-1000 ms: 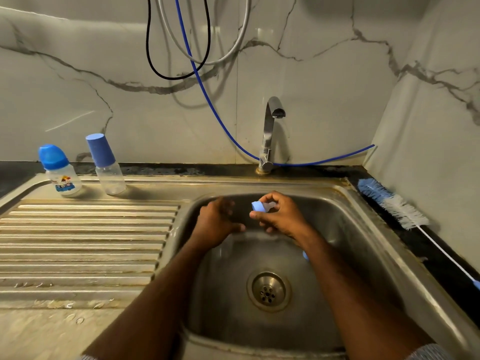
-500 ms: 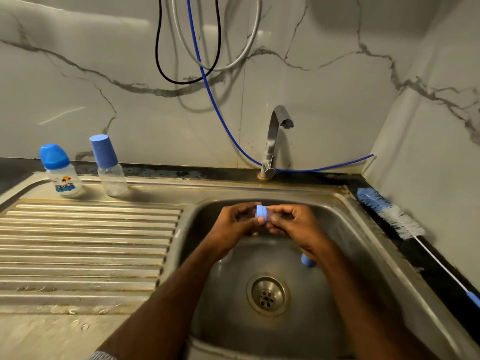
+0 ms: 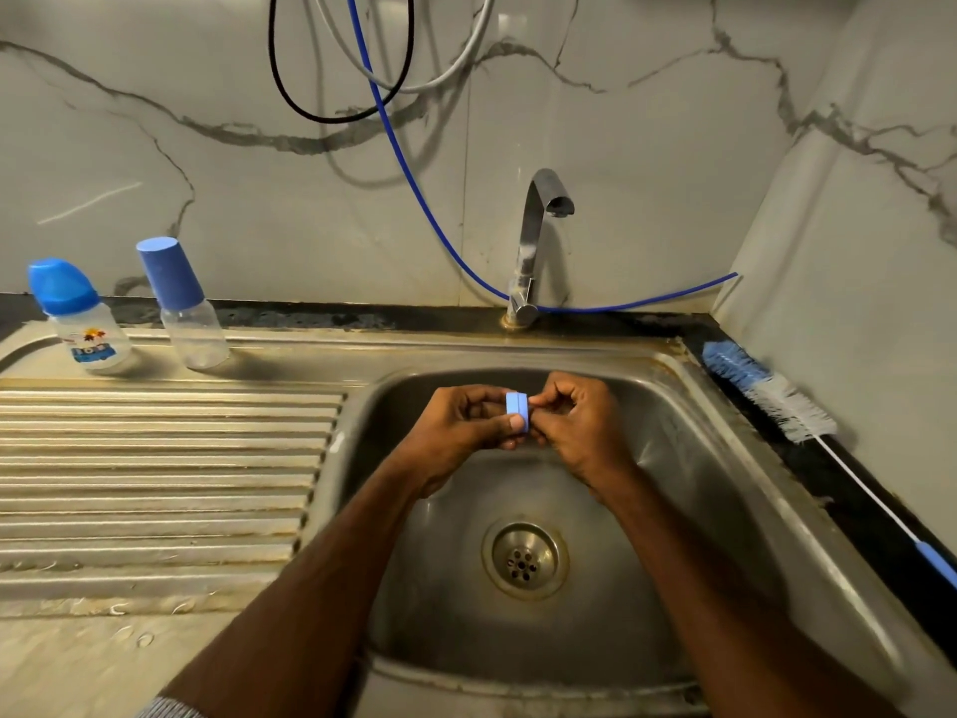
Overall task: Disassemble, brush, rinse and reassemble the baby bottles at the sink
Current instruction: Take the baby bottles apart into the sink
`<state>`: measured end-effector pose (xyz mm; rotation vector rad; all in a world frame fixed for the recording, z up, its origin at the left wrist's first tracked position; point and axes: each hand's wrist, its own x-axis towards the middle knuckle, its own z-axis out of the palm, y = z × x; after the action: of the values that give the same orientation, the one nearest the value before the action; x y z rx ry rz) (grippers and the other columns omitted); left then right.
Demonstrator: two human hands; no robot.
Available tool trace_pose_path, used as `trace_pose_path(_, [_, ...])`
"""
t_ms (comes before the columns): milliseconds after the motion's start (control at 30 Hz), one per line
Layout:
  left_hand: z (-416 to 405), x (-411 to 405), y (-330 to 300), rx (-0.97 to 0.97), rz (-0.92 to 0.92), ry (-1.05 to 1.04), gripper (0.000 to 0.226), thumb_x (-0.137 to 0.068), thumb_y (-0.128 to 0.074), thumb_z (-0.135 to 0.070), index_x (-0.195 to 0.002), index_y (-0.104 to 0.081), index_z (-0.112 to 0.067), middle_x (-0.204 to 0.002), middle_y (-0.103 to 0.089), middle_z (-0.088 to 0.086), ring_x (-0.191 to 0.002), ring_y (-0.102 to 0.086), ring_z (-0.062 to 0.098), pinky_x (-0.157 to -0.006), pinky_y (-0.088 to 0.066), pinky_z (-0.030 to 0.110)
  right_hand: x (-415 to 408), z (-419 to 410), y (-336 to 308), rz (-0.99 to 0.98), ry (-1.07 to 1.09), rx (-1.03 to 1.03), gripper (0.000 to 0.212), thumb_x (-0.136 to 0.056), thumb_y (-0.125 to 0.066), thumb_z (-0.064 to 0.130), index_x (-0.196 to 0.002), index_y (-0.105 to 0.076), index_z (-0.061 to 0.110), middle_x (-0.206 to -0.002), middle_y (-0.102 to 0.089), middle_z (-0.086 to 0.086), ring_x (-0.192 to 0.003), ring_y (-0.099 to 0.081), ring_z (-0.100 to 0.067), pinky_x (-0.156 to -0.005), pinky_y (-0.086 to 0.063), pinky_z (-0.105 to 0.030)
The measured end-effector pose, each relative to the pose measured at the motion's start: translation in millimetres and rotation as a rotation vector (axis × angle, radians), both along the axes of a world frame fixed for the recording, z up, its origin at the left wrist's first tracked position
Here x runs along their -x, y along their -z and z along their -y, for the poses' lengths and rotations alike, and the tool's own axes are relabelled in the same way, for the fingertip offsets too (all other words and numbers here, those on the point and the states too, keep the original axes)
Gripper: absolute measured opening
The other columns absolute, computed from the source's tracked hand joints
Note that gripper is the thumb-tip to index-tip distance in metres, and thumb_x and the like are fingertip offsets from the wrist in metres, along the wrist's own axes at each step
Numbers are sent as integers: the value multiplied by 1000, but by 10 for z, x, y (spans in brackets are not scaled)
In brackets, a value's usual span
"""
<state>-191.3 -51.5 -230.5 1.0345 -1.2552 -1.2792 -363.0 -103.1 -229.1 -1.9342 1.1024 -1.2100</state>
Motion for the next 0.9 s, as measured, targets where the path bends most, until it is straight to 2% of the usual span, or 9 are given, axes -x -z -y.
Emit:
trace_pose_path(167, [13,32,-9,51,13,-94,36,-87,-72,-7,-123,-65,-2,-104,-76,14,-99,-74,27,-86,-60,34,-21,-9,-43,55,-7,-85,14,-81,-73,-7,-78,-71,6,-77,-70,-3,-72,-70,-20,-61,-60,-27])
trace_pose_path(267, [27,42,-18,99,15,-168,38,-86,-73,-4,-123,-66,-1,-105,-77,12,-99,-74,25,-89,-60,34,12,-33,-95,230,-105,-327,15,-88,-68,-4,-85,-74,8,-94,-74,-13,-86,-74,-25,-75,-61,-33])
trace_pose_path(333, [34,44,7,134,88,-199,39,-83,-77,-6,-121,-67,-4,-105,-77,8,-98,-74,22,-90,-60,35,50,-49,-91,294,-119,-463,12,-91,-67,-1,-90,-75,7,-100,-75,-13,-91,-74,-25,-79,-61,-36])
trace_pose_path(433, [34,60,42,160,195,-200,42,-82,-80,-10,-122,-68,-7,-105,-77,6,-98,-74,19,-92,-59,37,80,-53,-86,327,-83,-514,14,-88,-69,-1,-93,-76,9,-92,-77,-12,-83,-72,-22,-73,-58,-32])
trace_pose_path(567, [51,67,53,157,222,-182,44,-81,-81,-10,-122,-67,-7,-105,-77,5,-98,-74,17,-93,-59,36,86,-46,-126,367,-53,-514,13,-87,-71,-1,-91,-70,11,-81,-73,-9,-73,-68,-18,-65,-55,-28])
trace_pose_path(667, [50,71,80,167,305,-206,45,-78,-84,-13,-120,-69,-11,-104,-77,0,-96,-74,11,-93,-59,34,61,-57,-84,323,-6,-574,12,-85,-72,-2,-88,-66,8,-78,-71,-13,-72,-67,-21,-63,-53,-29])
trace_pose_path(733, [43,80,75,178,308,-222,45,-76,-85,-14,-118,-71,-13,-103,-77,-1,-95,-74,11,-91,-59,31,45,-57,-57,304,13,-579,13,-86,-71,-2,-85,-67,10,-78,-71,-14,-73,-67,-22,-62,-53,-29])
trace_pose_path(900, [53,66,59,187,245,-228,43,-79,-82,-11,-120,-69,-13,-105,-77,0,-97,-74,11,-90,-58,26,52,-40,-58,449,-74,-656,10,-90,-66,-1,-90,-70,8,-81,-73,-10,-72,-67,-17,-67,-56,-27])
